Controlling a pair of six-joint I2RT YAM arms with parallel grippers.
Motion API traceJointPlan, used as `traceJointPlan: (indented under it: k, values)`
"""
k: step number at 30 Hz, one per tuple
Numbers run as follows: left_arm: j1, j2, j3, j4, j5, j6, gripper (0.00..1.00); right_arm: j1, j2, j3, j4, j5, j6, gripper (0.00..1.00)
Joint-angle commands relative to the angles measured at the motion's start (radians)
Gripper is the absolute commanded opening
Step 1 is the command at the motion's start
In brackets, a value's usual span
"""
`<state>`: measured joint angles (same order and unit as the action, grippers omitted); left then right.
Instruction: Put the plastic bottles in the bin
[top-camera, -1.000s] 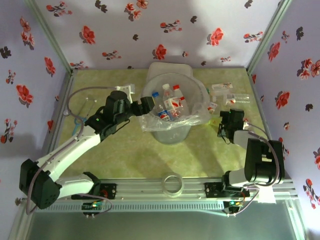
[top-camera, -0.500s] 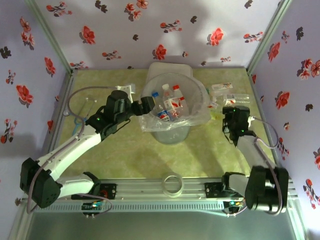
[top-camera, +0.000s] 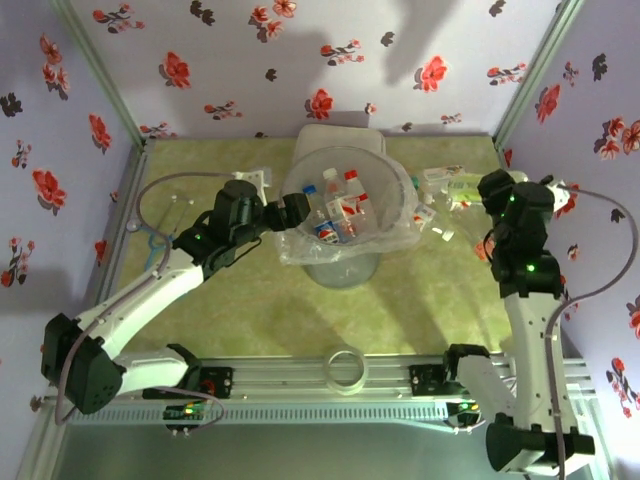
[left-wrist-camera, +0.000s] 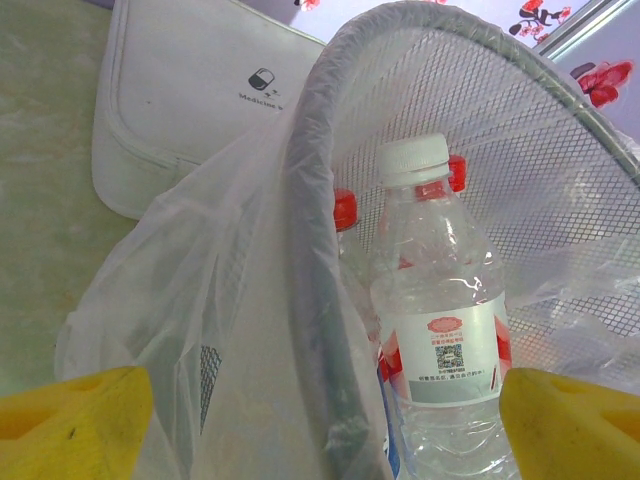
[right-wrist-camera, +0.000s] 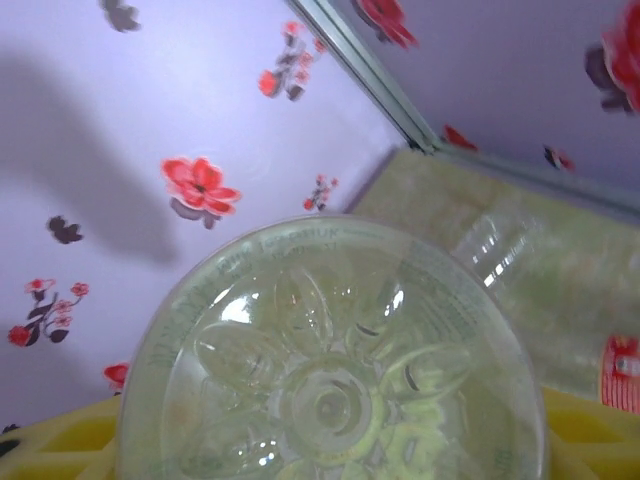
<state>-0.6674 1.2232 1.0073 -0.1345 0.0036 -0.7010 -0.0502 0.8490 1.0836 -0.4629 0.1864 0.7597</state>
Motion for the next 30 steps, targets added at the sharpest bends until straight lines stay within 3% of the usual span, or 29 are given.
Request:
traceJointPlan:
  k: [1,8,14,21,25,30]
  values:
    - [0.008,0.018,0.019,-0.04,-0.001,0.023,0.9,0.018,0.007,0.107,-0.018,-0.051,-0.203,0.66]
    - [0.008,0.019,0.017,-0.032,0.006,0.019,0.9,0.084,0.072,0.33,-0.043,-0.201,-0.289,0.63]
    - [0.008,0.02,0.017,-0.032,0.006,0.019,0.9,0.273,0.118,0.442,-0.059,-0.234,-0.366,0.58]
    - [0.007,0.032,0.022,-0.028,0.009,0.017,0.9,0.566,0.24,0.527,-0.183,-0.119,-0.487,0.56]
    - [0.008,0.029,0.022,-0.033,0.009,0.021,0.9,0.711,0.348,0.628,-0.328,0.049,-0.592,0.57]
    - [0.008,0.021,0.017,-0.031,0.007,0.024,0.9,0.752,0.459,0.744,-0.507,0.142,-0.626,0.55]
